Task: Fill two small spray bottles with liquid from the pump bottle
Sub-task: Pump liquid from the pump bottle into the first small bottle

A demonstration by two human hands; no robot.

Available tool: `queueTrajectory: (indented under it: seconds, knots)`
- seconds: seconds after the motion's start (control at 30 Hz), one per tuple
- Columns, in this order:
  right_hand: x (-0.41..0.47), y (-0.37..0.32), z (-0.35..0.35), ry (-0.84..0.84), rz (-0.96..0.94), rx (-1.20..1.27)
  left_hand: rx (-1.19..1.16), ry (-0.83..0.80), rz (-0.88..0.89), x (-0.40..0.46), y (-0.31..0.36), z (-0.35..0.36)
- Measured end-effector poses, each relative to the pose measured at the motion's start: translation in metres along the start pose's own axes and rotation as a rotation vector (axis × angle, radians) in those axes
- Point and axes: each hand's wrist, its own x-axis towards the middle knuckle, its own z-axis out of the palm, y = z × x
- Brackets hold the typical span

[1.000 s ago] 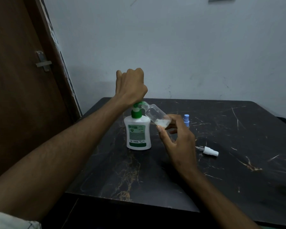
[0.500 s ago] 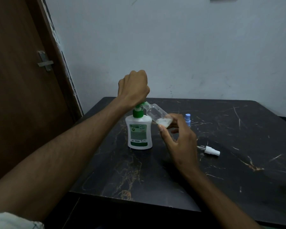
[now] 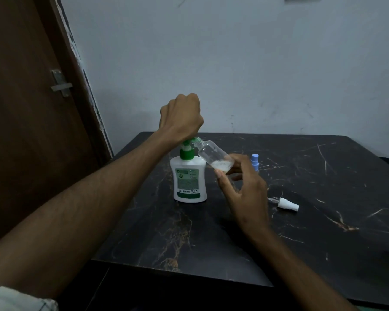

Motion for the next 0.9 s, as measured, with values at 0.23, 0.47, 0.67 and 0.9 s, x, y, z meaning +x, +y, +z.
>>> queueTrajectory:
  seconds: [0.23, 0.47, 0.67, 0.9]
  knots:
    - [-0.0002, -0.0011, 0.0003, -0.004, 0.003, -0.001, -0.019, 0.002, -0.012, -0.0023, -0.0011, 0.002]
    - [-0.0002, -0.0012, 0.0, -0.003, 0.011, 0.005, -0.003, 0.006, -0.021, -0.0035, 0.0009, 0.0021]
    - [0.0, -0.0006, 0.0006, -0.006, 0.015, -0.003, -0.011, 0.004, -0.016, 0.0, 0.002, -0.0044]
    - [-0.0001, -0.0008, 0.0008, -0.012, 0.021, -0.006, -0.02, 0.001, -0.037, -0.0038, -0.0017, 0.0041]
